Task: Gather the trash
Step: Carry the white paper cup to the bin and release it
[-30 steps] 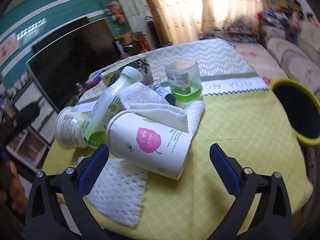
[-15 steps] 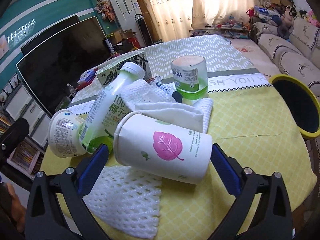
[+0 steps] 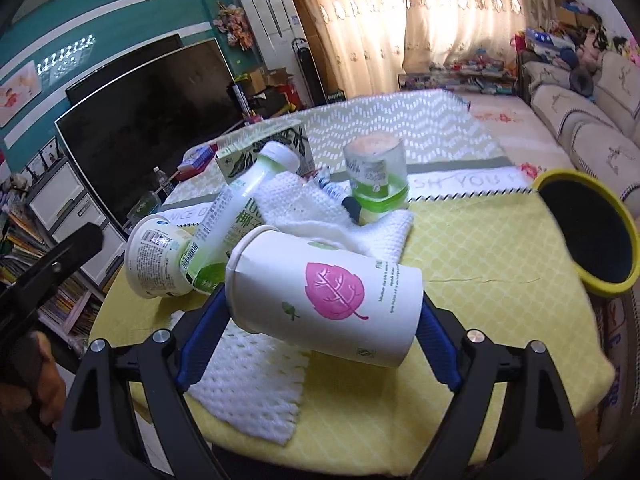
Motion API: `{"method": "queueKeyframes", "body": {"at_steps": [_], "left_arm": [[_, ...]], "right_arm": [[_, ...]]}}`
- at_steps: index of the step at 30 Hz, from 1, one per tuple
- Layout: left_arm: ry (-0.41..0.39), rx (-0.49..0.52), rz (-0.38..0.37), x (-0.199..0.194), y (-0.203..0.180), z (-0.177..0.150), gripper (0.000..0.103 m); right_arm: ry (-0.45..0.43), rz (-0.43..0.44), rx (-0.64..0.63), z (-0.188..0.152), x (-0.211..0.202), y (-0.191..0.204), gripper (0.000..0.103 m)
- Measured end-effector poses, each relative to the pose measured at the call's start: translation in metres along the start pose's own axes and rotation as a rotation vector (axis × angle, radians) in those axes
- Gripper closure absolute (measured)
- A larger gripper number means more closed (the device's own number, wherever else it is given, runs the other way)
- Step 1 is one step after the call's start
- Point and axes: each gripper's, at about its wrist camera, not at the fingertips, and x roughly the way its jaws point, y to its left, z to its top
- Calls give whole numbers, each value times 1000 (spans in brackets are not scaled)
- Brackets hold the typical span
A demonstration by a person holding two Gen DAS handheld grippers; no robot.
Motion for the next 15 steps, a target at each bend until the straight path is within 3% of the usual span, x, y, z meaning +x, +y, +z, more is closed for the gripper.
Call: {"method": "queueKeyframes", "body": {"at_steps": [6, 10, 15], "left_arm": [[14, 24, -14, 4, -14, -3, 13], [22, 46, -32, 6, -24, -6, 12], [40, 64, -48, 11, -33, -10, 12]], "right_arm": [[-65, -36, 1, 2, -22, -21, 21], [-123, -131, 43, 12, -33, -59, 21], [-177, -306, 149, 28, -45, -140, 21]]}}
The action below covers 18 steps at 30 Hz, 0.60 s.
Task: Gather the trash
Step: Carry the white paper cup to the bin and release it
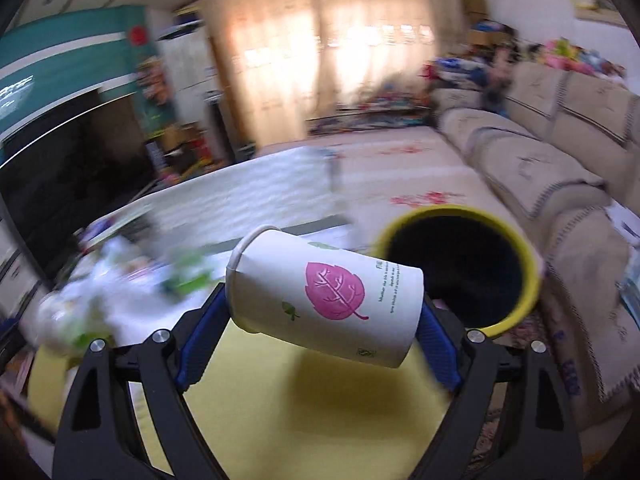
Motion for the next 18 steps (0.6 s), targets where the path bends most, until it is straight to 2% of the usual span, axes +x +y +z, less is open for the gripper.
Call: {"method": "queueKeyframes", "body": {"at_steps": [4, 7, 12, 14, 15, 18], "left_arm": [[22, 2, -12, 8, -6, 0, 13], [34, 14, -13, 12, -12, 0, 12], [46, 39, -9, 18, -22, 1, 12], [49, 41, -6, 19, -22, 2, 13], [50, 41, -6, 20, -22, 3, 13], [55, 42, -2, 24, -20, 4, 12]], "right_arm": [[12, -124, 34, 17, 29, -53, 21], [40, -171, 40, 23, 54, -75, 20], [87, -218, 40, 24, 91, -98, 20], [111, -236, 44, 27, 107, -102, 16], [120, -242, 47, 28, 112, -106, 10], [127, -266, 52, 34, 118, -111, 8]]}}
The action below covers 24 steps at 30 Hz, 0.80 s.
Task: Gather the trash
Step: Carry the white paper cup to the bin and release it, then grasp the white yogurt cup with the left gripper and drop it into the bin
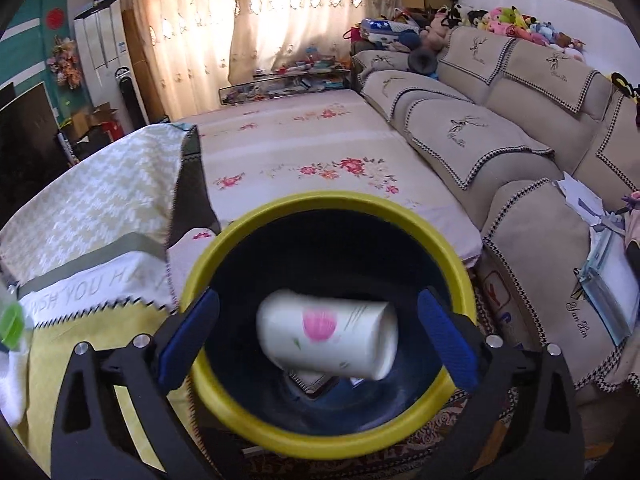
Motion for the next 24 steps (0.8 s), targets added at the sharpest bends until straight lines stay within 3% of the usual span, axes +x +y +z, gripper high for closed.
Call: {"method": "queueKeyframes", "body": {"at_steps": [13, 24], "left_arm": [[12, 60, -65, 15, 16, 1, 19], [14, 87, 55, 5, 48, -13, 24]], "right_arm": [[-99, 106, 38, -20, -73, 4, 8], [-86, 164, 33, -27, -76, 17, 8]]}}
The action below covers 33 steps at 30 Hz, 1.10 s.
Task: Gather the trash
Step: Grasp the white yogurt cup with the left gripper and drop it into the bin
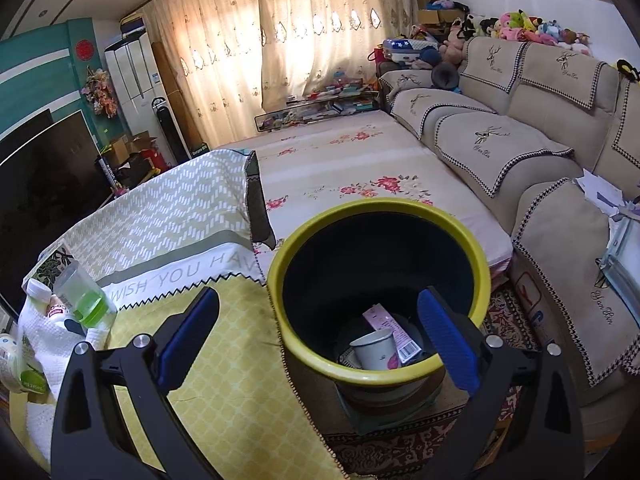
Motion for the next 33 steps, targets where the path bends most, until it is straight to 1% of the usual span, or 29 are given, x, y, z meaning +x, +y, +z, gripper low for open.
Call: {"method": "queueKeyframes", "body": {"at_steps": [3, 8, 14, 17, 19, 20, 21, 23, 28, 30, 33], "left_arm": [[0, -5, 17, 2, 5, -3, 24], [-2, 12, -1, 5, 11, -6, 25], [63, 9, -46, 23, 15, -9, 40], [85, -1, -49, 30, 16, -12, 60], [87, -17, -61, 31, 20, -13, 79], [87, -28, -75, 31, 22, -14, 84], [87, -39, -86, 30, 24, -14, 96], [85, -31, -79, 28, 23, -15, 97], [28, 36, -46, 9, 11, -9, 97], [1, 60, -32, -1, 3, -1, 97], [-38, 94, -46, -15, -12, 12, 97]], "right_arm": [[12, 11, 0, -5, 2, 4, 8], [30, 18, -7, -10, 7, 9, 8], [33, 30, -11, -12, 6, 13, 8], [37, 37, -13, -13, 6, 15, 8], [39, 40, -13, -13, 7, 15, 8], [40, 43, -11, -14, 7, 15, 8], [43, 45, -9, -14, 7, 15, 8], [46, 52, -7, -14, 7, 15, 8], [41, 66, -11, -14, 2, 18, 8], [30, 64, -14, -14, -1, 19, 8], [1, 40, -21, -12, -9, 17, 8]]}}
